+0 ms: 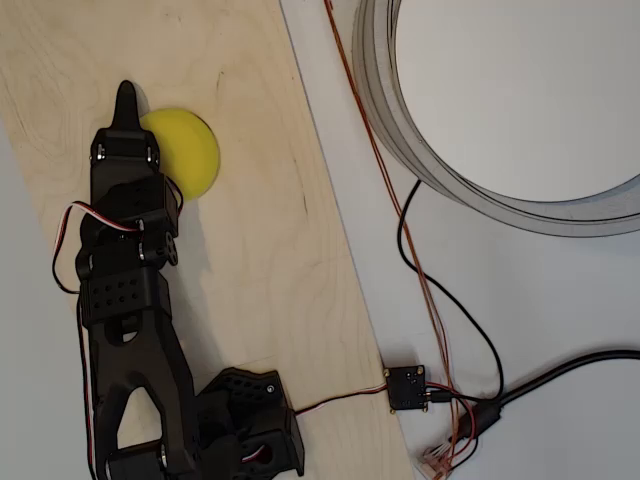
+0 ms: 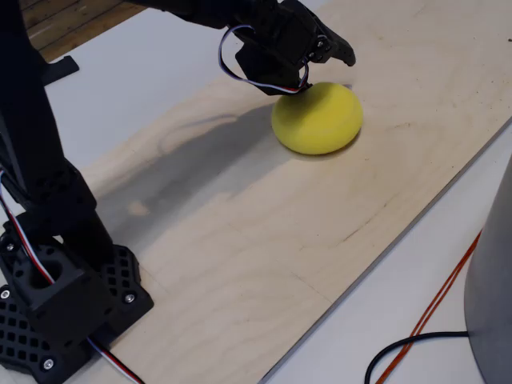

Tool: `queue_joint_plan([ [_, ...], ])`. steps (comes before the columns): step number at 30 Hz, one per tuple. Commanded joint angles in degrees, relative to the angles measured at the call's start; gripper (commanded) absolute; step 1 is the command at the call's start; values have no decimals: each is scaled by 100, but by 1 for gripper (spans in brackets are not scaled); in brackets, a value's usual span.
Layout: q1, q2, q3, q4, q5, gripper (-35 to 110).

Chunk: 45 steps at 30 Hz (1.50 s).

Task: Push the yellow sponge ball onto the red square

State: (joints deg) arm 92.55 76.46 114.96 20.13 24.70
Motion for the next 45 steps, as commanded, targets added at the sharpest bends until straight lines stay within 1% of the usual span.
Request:
queue_joint_plan([
  [1,44,237,-53,62,70,25],
  [14,185,729,-422,123,-668,27],
  [19,176,756,-817,360,-721,27],
  [24,123,738,-844,360,-527,27],
  [30,290,800,-1020,343,-984,27],
  [37,747,677,-1266,26,-1714,28],
  [41,826,650,-1345,-123,-1705,28],
  [45,800,984,-1389,-369,-1582,27],
])
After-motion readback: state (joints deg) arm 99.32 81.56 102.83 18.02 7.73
